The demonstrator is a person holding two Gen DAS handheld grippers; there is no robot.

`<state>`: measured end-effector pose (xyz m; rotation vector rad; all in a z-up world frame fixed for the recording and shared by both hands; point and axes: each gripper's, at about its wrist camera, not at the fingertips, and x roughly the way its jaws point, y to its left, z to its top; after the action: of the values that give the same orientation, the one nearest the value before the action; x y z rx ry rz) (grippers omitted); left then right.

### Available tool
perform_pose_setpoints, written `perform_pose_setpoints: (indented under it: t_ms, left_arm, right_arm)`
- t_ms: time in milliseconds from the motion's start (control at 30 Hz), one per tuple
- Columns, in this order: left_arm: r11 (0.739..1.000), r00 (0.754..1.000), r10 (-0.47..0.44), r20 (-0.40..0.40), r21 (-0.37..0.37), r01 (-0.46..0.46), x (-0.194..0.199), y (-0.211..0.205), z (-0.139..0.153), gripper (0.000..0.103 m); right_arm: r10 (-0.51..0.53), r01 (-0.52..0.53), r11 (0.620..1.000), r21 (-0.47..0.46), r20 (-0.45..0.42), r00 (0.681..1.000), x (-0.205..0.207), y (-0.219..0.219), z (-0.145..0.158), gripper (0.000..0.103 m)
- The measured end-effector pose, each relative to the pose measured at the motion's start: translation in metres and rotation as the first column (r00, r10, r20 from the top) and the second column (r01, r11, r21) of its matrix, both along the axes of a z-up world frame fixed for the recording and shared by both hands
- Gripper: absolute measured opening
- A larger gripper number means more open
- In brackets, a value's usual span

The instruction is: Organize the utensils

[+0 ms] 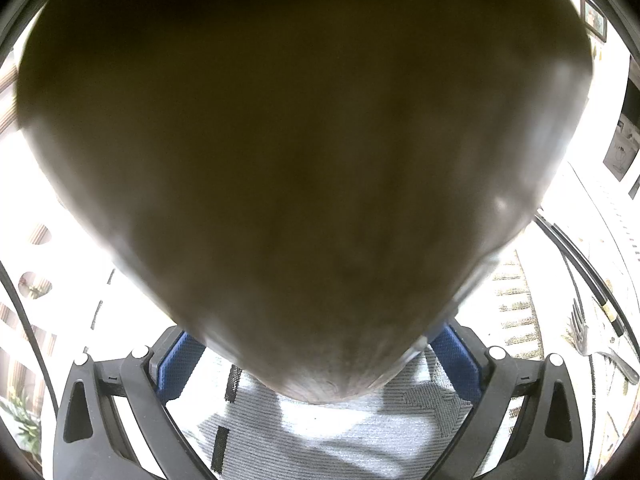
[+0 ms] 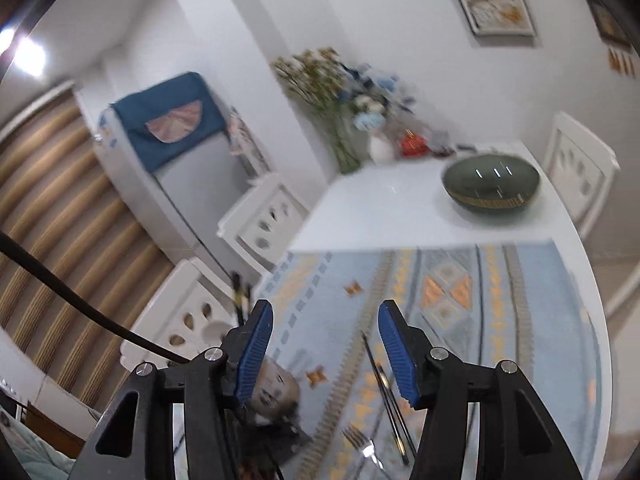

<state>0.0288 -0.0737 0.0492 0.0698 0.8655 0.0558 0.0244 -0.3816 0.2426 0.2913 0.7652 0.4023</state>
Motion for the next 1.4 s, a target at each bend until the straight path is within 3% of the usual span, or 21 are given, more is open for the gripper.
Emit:
perform_pose_setpoints:
  t_ms: [133,267,400,500,667,800,1133,1400]
  left_arm:
    - [1.0,1.0,0.0,0.0,0.0,0.0,0.0,0.0,0.0,0.102]
    - [1.0,1.0,0.0,0.0,0.0,0.0,0.0,0.0,0.0,0.102]
    - [1.0,1.0,0.003,0.0,0.009,-0.003,0.0,-0.002,0.0,0.102]
    - [1.0,1.0,0.002,0.0,0.008,-0.002,0.001,-0.004,0.0,0.102]
    - [1.0,1.0,0.002,0.001,0.015,-0.002,0.001,-0.006,-0.005,0.102]
    - [1.0,1.0,0.002,0.001,0.015,-0.002,0.0,-0.007,-0.007,0.102]
    - [1.0,1.0,0.002,0.001,0.017,-0.002,0.0,-0.007,-0.007,0.102]
    - [1.0,1.0,0.002,0.001,0.018,-0.002,0.0,-0.008,-0.006,0.103]
  right_arm:
    - [-0.032,0.02,0.993,-0.117,-0.109,0.994,-0.001,0.003,-0.038,0.053]
    - [-0.066,-0.001,0.966,-0.259,-0.252,0.966,0.011,0.01,-0.093,0.053]
    - [-0.038,-0.061,0.958,-0.279,-0.338,0.94,0.017,0.01,-0.142,0.049]
    - [0.029,-0.147,0.949,-0.277,-0.389,0.921,0.026,0.017,-0.168,0.037]
    - [0.113,-0.234,0.914,-0.332,-0.346,0.932,0.041,0.032,-0.185,0.033]
    - [0.144,-0.266,0.909,-0.321,-0.357,0.923,0.055,0.039,-0.195,0.031]
    - [0.124,-0.275,0.893,-0.356,-0.394,0.911,0.081,0.05,-0.219,0.024]
    - [0.158,-0.379,0.814,-0.44,-0.461,0.873,0.104,0.076,-0.222,0.026]
